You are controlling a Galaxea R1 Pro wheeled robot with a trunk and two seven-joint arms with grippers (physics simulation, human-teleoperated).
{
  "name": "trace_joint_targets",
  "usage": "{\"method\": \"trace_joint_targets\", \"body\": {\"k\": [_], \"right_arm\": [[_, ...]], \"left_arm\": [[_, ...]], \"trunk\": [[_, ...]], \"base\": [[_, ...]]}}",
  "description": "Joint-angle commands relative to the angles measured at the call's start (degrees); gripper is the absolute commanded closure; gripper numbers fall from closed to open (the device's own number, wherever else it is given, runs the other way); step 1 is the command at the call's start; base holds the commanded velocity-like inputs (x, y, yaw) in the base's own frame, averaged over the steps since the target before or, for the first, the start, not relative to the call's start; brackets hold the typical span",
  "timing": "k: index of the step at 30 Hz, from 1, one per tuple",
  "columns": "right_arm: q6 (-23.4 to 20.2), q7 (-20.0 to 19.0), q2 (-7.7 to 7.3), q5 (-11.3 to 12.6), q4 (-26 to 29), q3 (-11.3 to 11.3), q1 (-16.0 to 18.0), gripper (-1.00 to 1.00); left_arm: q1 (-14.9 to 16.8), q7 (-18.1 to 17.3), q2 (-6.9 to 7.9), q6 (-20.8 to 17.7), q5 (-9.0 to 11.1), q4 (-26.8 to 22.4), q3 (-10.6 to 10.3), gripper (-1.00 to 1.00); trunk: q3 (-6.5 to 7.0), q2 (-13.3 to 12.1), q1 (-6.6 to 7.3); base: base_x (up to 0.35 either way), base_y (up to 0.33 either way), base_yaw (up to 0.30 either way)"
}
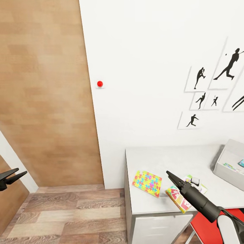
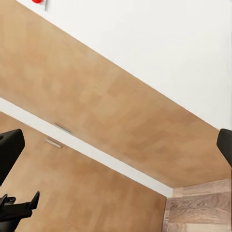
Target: Put all the toys in the child's room - the three board games (two on the bed and one on the table), the two jigsaw puzzles on the table, and the tennis ball on the table - inside the toy box on the table in the child's room.
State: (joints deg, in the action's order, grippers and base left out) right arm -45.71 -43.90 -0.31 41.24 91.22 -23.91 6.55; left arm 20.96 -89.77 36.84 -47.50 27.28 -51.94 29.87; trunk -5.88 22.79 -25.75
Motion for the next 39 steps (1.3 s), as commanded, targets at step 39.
{"method": "trace_joint_targets", "body": {"k": [39], "right_arm": [[-13.42, 59.13, 6.45, 1.94, -12.16, 15.19, 35.24, -1.00]], "left_arm": [[0.40, 21.46, -10.53, -1.98, -0.19, -8.85, -12.24, -1.00]], "trunk": [[-0.13, 0.13, -0.04]], "base": [[0.001, 0.000, 0.000]]}}
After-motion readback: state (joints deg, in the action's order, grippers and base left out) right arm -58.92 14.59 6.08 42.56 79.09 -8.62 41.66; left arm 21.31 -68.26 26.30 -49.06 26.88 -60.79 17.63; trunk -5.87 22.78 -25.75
